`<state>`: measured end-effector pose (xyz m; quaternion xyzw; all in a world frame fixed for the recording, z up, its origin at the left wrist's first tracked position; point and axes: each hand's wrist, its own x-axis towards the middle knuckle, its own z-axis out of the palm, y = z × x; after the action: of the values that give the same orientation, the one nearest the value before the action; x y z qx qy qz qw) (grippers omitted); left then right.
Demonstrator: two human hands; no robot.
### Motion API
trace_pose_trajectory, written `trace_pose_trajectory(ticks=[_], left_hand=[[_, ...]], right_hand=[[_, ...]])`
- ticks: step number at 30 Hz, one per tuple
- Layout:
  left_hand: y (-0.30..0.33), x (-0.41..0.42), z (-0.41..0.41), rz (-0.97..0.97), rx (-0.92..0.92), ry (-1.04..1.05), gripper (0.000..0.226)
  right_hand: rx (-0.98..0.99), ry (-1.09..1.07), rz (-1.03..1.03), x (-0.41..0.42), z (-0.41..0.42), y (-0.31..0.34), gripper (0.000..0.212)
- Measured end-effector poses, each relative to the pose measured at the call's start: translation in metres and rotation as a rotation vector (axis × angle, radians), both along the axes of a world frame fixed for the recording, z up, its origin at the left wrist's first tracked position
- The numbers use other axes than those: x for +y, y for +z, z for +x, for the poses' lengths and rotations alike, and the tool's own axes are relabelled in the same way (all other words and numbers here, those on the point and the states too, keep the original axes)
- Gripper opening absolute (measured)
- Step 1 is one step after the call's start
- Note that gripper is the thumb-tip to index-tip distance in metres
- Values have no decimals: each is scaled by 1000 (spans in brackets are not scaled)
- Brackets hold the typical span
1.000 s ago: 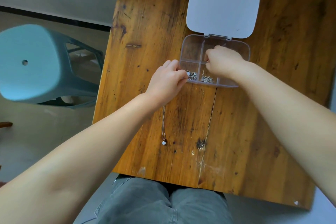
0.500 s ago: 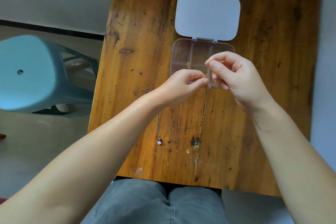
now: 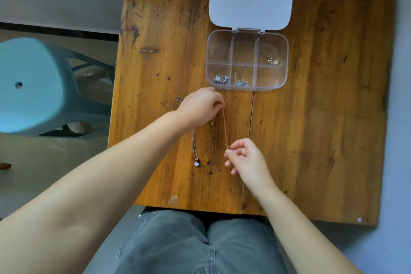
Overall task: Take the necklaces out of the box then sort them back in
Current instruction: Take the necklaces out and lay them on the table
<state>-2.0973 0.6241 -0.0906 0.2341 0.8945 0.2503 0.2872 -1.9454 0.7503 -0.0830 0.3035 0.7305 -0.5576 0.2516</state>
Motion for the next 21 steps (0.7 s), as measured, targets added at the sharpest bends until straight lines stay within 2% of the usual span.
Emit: trace_pose_trajectory(ticks=[5,9,11,14,17,19,21], left_hand=[[-3,0,6,-66,104,-160,17],[-1,-1,5,-120,123,-252,16],[2,1,3,-82,140,-259,18],[13,8,-3,60,314,-230,18],[17,19,-14,67,438,-170,26],[14,24,-21,14,395,-162,29],[10,26,-24,-3,344,-154,27]], right_hand=[[-48,44,161,-24,17,-19,6],[-44,283,302,-23,18,-18,9],[-36,293,280,-14,7,-11,9],[133,128,276,18,-37,9,8],[413,39,442,63,-101,28,17],[464,164,584,84,-142,33,21],[356,408,729,95,-175,31,34]])
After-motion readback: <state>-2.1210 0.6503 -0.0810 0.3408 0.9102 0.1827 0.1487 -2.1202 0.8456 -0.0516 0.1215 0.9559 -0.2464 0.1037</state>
